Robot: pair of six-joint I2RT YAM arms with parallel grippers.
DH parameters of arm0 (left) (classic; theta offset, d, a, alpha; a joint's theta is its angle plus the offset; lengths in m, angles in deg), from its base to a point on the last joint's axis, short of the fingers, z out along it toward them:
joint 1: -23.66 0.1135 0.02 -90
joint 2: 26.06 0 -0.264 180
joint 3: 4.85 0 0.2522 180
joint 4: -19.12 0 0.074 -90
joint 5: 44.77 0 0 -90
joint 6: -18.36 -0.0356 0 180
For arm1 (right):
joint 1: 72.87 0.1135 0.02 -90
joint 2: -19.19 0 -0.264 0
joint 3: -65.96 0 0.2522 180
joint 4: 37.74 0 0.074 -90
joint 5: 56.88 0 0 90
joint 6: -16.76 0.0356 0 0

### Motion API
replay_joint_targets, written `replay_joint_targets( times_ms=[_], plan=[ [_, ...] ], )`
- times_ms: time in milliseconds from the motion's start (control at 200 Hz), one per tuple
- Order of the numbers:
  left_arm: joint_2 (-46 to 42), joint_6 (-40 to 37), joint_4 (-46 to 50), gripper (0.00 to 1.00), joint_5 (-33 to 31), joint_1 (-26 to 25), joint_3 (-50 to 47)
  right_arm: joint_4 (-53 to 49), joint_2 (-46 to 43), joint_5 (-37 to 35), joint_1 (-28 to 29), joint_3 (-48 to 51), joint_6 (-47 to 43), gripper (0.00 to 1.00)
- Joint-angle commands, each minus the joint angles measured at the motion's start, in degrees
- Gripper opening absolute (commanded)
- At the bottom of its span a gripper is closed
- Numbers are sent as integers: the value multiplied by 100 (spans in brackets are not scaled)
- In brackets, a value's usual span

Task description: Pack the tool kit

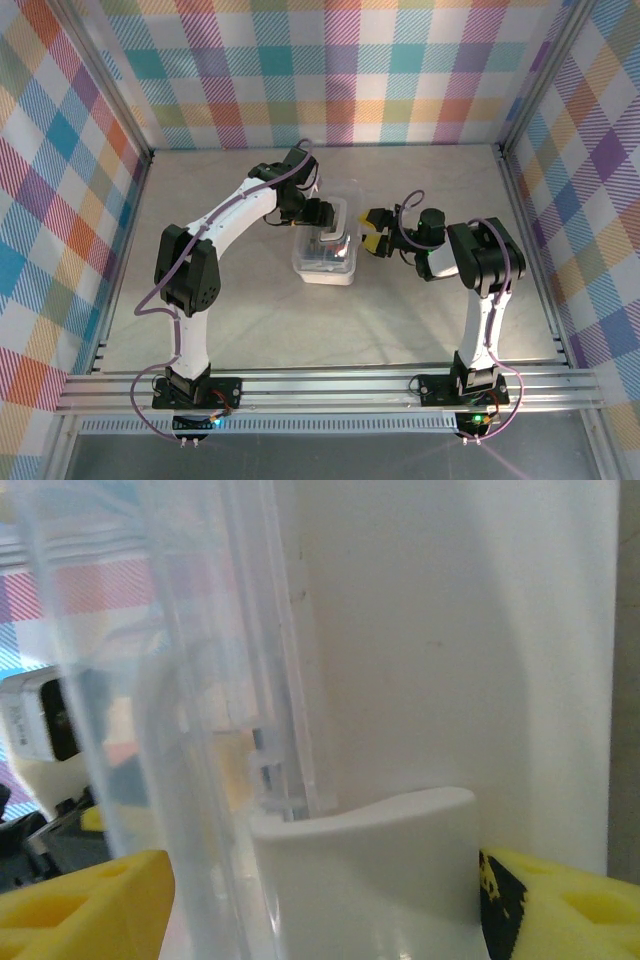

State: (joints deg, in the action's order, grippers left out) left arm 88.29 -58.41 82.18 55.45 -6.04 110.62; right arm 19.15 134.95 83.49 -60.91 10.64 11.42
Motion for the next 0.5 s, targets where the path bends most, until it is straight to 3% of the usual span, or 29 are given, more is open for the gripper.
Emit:
replay_joint_targets(
  times_ms=[0, 310, 495],
  plan=[
    [69, -49, 458, 67, -124, 86, -266, 301, -282, 91, -17, 103, -72, 78],
    [78, -49, 557, 67, -292, 78, -257, 105, -399, 76, -143, 219, -250, 76],
    [106, -40, 560, 67, -295, 60, -231, -646, -621, -39, -160, 245, -672, 72]
  ],
)
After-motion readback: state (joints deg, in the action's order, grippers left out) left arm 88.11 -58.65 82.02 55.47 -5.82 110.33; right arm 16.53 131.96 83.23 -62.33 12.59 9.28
